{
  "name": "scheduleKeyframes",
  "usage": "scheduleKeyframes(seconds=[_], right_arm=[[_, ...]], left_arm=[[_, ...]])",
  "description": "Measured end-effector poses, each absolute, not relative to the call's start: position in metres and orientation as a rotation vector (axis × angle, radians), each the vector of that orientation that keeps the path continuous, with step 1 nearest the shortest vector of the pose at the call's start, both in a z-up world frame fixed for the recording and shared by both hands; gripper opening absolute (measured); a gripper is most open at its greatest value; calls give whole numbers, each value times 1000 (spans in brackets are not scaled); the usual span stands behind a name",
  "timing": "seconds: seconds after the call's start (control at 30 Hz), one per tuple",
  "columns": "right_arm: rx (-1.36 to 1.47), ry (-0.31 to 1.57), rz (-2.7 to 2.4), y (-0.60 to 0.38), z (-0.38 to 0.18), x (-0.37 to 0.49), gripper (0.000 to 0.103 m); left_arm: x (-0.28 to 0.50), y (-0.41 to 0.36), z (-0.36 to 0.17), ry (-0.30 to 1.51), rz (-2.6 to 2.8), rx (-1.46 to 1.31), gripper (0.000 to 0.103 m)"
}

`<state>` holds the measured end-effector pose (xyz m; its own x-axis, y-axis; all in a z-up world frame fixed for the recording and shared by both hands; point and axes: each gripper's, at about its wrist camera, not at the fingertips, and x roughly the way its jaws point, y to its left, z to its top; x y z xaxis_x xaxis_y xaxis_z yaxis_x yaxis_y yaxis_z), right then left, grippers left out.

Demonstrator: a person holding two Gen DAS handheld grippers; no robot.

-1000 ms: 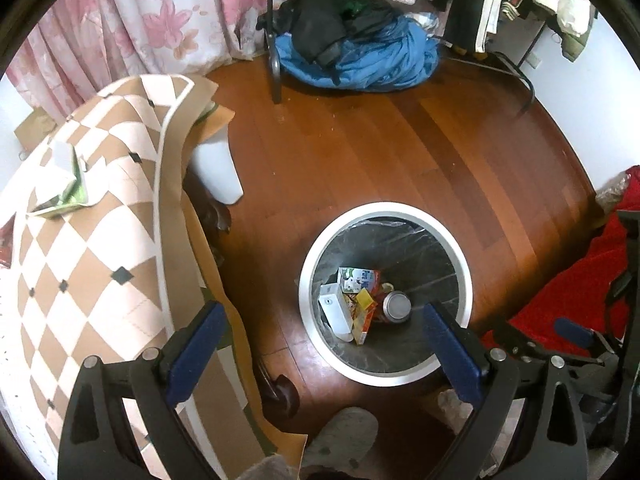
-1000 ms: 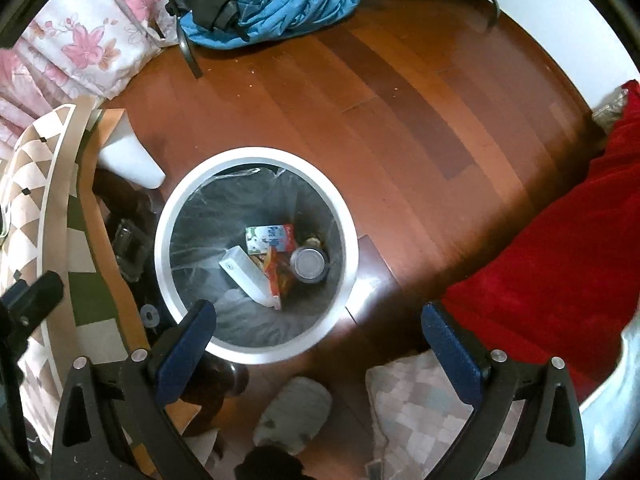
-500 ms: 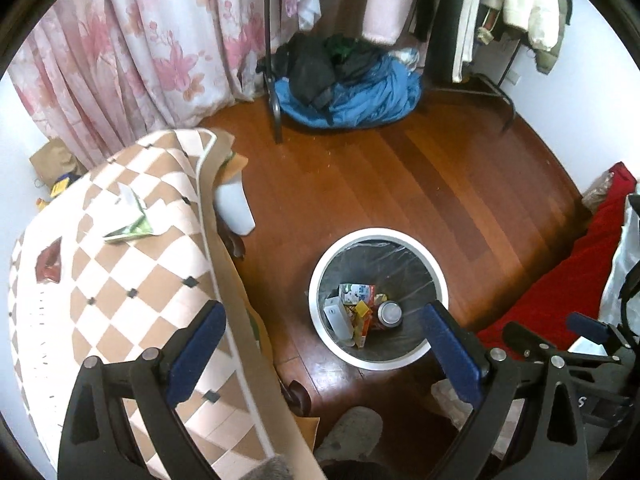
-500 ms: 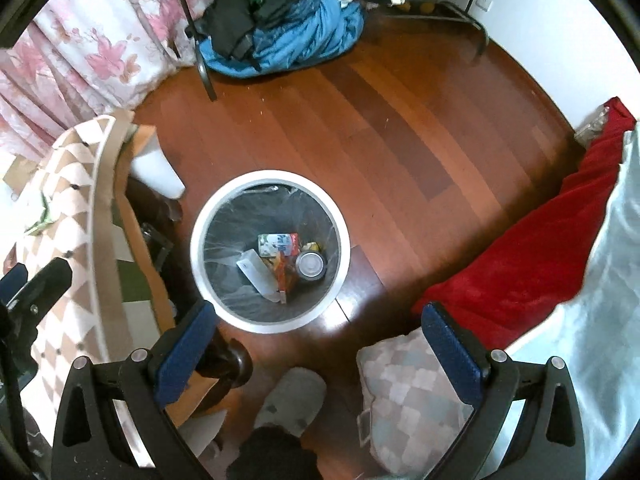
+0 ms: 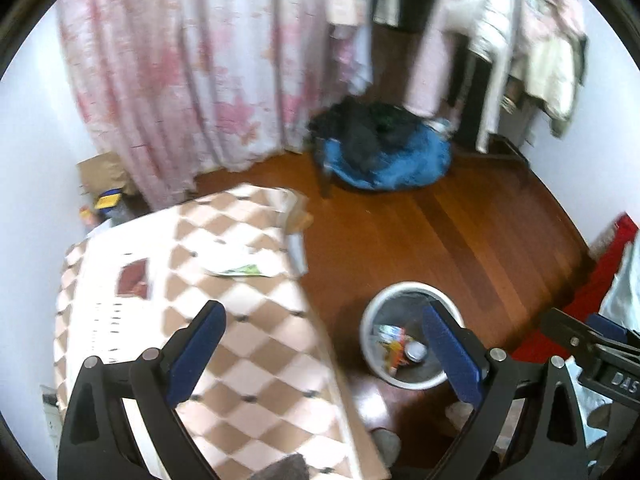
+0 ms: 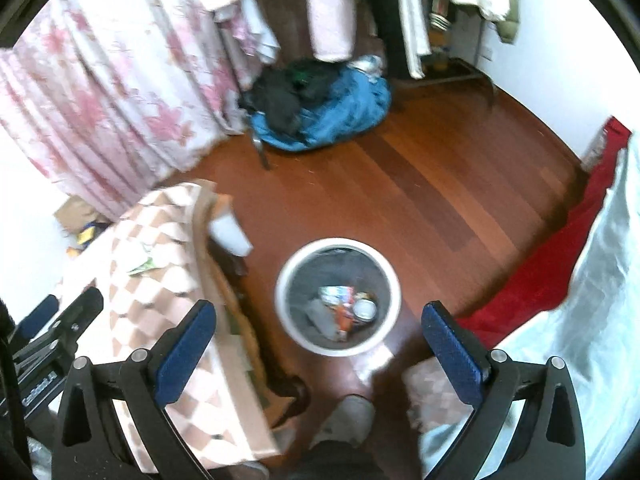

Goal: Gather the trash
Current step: 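Grasp the red snack packet with the left tool while the right tool grasps the white paper box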

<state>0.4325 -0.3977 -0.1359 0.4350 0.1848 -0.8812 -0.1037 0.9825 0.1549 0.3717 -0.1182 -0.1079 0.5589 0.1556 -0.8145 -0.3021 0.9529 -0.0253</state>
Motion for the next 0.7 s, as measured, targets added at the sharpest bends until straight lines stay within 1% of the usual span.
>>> scheduleKeyframes(seconds=[0.1, 0.23, 0.27, 0.43, 0.5, 0.6, 0.7], right_arm=[[65, 1116, 263, -348, -131, 433, 103], [25, 1153, 361, -268, -150, 442, 103], [19, 1161, 375, -253, -156, 444, 103], [-34, 1240, 468, -149, -207, 468, 103], [-59, 1282, 491, -109, -234, 483, 103], [-156, 1307, 513, -56, -270, 505, 103], [-326, 1329, 537, -8, -305, 519, 103]], left_arm=[[362, -76, -112, 940, 355, -180, 100], [348, 1, -139, 991, 485, -210, 101], [345, 23, -149, 1006, 521, -219, 103], [332, 113, -198, 1073, 657, -286, 103], [331, 136, -213, 1095, 676, -312, 103], [335, 167, -242, 1134, 692, -334, 103], [344, 182, -265, 1176, 676, -356, 103]])
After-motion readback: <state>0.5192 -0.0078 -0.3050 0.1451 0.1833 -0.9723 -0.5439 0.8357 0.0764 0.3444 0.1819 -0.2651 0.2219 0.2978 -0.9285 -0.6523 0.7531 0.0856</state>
